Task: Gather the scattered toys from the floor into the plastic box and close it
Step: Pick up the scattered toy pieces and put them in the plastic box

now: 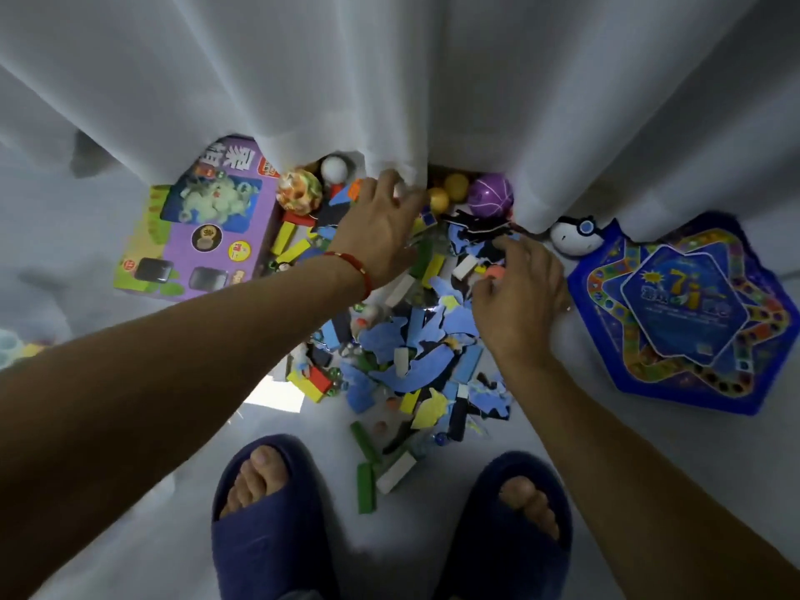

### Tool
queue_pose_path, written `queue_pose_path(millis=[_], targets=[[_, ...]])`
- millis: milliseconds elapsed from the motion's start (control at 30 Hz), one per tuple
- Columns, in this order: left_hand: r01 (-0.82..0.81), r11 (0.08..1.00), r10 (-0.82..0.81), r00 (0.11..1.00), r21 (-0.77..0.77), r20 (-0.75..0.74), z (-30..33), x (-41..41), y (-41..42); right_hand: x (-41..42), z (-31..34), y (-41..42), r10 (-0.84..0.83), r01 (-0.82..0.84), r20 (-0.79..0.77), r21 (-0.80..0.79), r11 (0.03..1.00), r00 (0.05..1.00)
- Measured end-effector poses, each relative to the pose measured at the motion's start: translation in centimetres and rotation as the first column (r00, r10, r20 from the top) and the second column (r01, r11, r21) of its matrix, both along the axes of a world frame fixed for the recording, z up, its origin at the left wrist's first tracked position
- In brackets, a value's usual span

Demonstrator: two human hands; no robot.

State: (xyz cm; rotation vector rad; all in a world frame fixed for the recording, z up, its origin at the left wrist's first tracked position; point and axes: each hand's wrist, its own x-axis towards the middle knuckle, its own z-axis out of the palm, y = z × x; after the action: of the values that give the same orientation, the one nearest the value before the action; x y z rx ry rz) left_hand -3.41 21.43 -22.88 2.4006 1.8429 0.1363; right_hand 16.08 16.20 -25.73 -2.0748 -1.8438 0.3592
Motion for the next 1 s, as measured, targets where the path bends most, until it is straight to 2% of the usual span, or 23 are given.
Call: queue_pose_path(millis=[133,200,267,333,367,433,500,567,633,700,767,833,900,1000], targets=[[-0.016,1.0,0.017,0.996,0.013,-0.088,-0.8,1.9,0.7,1.9,0.0,2.1,0.151,-0.155,0.061,0.067,0.986,0.987],[-0.013,1.0,0.014,0.998,0.022,-0.065,-0.8,2.2,0.8,1.9,0.6,4.7,0.28,-0.29,0.128,0.069,0.955,0.952],[-0.046,0.999,0.046,0.998,-0.007,0.041,-0.7,2.1,0.7,1.8,0.7,7.4,0.406,-0.426,0.246,0.031,0.904,0.88],[-0.116,0.993,0.119,0.975,-0.027,0.186,-0.1,1.8,-0.1,1.6,0.3,9.6,0.478,-0.488,0.363,-0.07,0.87,0.8],[-0.162,0.986,0.163,0.947,-0.027,0.276,0.4,1.6,-0.7,1.4,0.1,10.4,0.48,-0.481,0.39,-0.102,0.871,0.786],[-0.224,0.97,0.241,0.866,-0.092,0.437,1.3,1.1,-2.1,0.8,-0.2,11.3,0.432,-0.422,0.37,-0.115,0.9,0.822],[-0.257,0.938,0.347,0.748,-0.234,0.565,2.9,0.6,-3.7,0.5,0.1,11.6,0.402,-0.39,0.293,-0.102,0.915,0.867],[-0.314,0.868,0.496,0.558,-0.385,0.665,4.6,0.1,-5.5,0.5,0.9,11.3,0.396,-0.399,0.239,-0.037,0.916,0.887],[-0.353,0.777,0.626,0.352,-0.521,0.696,6.5,-0.4,-7.8,0.9,2.4,10.1,0.383,-0.396,0.175,0.047,0.917,0.907],[-0.345,0.705,0.691,0.138,-0.62,0.709,8.6,-1.2,-10.3,1.1,4.7,8.0,0.344,-0.343,-0.021,0.06,0.938,0.939],[-0.322,0.677,0.693,-0.025,-0.662,0.72,11.5,-2.2,-13.3,0.7,8.5,5.2,0.265,-0.28,-0.258,-0.02,0.96,0.929],[-0.326,0.659,0.673,-0.148,-0.678,0.725,14.9,-3.4,-16.6,-0.3,13.6,2.5,0.24,-0.315,-0.406,-0.128,0.941,0.882],[-0.389,0.648,0.625,-0.219,-0.654,0.75,18.4,-5.3,-20.6,-2.5,19.9,-0.1,0.315,-0.448,-0.47,-0.202,0.871,0.824],[-0.535,0.604,0.532,-0.28,-0.59,0.799,23.0,-9.4,-26.7,-7.9,29.0,-4.0,0.427,-0.684,-0.61,-0.276,0.675,0.668]])
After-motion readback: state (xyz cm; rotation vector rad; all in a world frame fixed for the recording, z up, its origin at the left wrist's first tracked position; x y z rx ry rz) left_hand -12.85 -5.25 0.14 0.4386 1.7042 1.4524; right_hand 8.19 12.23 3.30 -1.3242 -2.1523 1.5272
